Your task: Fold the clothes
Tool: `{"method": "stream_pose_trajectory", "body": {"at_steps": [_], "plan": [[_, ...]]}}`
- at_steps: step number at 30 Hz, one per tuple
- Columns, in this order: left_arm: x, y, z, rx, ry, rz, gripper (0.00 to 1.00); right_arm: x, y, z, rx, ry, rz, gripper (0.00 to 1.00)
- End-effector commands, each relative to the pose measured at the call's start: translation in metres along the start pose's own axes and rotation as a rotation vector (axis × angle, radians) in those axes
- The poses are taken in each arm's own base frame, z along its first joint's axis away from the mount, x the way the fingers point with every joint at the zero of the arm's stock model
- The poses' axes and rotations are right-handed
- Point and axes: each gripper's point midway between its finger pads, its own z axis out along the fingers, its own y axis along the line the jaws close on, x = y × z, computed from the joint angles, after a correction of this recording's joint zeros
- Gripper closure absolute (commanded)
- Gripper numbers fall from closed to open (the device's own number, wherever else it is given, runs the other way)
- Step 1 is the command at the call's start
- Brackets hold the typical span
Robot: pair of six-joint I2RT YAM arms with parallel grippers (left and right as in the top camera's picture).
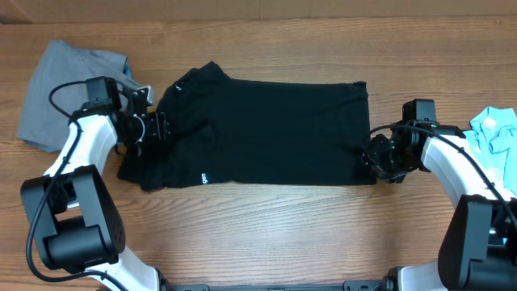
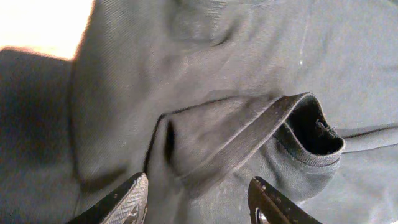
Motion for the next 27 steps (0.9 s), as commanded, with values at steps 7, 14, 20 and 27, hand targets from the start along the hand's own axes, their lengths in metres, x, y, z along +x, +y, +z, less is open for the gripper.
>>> {"method": "stream_pose_trajectory", "body": {"at_steps": [7, 14, 20, 27], "plan": [[-0.012, -0.024, 0.013, -0.068, -0.006, 0.281, 0.49, -0.005, 0.008, -0.009, -0.030, -0.024, -0.004, 0.50], [-0.012, -0.027, 0.020, -0.158, 0.006, 0.322, 0.59, 0.000, 0.007, -0.009, -0.028, -0.006, 0.028, 0.50], [-0.010, -0.026, 0.019, -0.160, 0.014, 0.269, 0.92, 0.002, 0.006, -0.009, -0.023, 0.003, 0.032, 0.50], [-0.002, -0.020, 0.017, -0.186, 0.045, 0.245, 0.45, 0.005, 0.004, -0.009, -0.016, 0.014, 0.036, 0.49]]}}
